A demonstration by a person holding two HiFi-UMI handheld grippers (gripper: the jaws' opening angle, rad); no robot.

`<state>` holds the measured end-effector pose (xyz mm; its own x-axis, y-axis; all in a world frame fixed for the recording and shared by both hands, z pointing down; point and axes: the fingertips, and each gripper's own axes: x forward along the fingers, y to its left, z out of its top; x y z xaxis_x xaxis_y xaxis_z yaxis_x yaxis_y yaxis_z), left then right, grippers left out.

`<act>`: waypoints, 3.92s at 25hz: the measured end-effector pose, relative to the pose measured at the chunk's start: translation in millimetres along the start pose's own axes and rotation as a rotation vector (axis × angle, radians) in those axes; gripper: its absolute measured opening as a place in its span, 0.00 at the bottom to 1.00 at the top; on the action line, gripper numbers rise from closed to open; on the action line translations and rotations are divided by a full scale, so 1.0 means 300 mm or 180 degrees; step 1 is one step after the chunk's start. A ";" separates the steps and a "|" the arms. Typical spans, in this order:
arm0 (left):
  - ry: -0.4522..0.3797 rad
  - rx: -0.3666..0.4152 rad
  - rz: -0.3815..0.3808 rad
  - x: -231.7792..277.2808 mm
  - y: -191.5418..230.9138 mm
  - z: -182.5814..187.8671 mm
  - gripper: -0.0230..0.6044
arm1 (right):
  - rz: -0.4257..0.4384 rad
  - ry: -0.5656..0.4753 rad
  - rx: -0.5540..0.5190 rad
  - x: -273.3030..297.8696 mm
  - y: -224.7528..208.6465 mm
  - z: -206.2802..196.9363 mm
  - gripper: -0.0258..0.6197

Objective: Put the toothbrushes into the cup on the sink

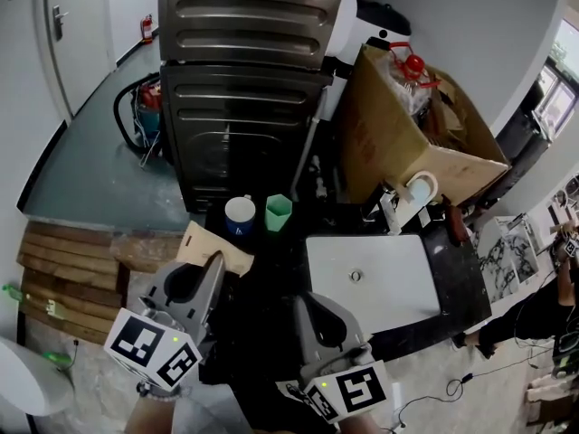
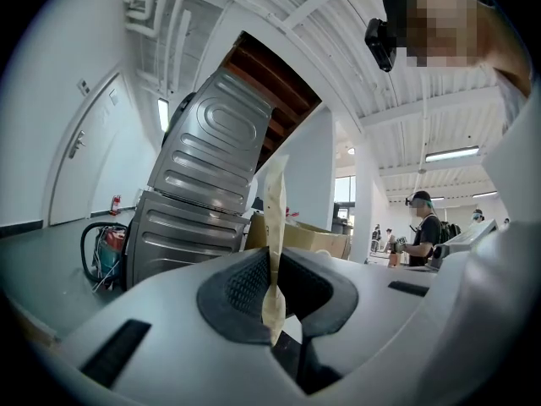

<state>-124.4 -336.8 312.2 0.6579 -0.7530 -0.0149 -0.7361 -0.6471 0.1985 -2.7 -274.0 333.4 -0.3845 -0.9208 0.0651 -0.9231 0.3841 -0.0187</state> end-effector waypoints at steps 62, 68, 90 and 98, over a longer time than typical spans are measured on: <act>0.0839 0.0120 0.0455 0.530 0.413 -0.446 0.08 | -0.0582 0.0412 0.0117 -0.134 -0.293 -0.151 0.04; 0.0901 0.0141 0.0429 0.539 0.421 -0.458 0.12 | -0.0500 0.0477 0.0133 -0.116 -0.260 -0.146 0.04; 0.0987 -0.0120 0.0352 0.440 0.435 -0.511 0.32 | -0.0359 0.0488 0.0086 -0.080 -0.181 -0.145 0.04; 0.0965 -0.0082 0.0272 0.374 0.391 -0.474 0.26 | -0.0306 0.0394 0.0033 -0.061 -0.147 -0.131 0.04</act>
<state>-114.4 -480.0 473.2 0.6141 -0.7321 0.2949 -0.7891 -0.5768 0.2113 45.2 -271.4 372.2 -0.2909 -0.9378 0.1895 -0.9559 0.2932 -0.0168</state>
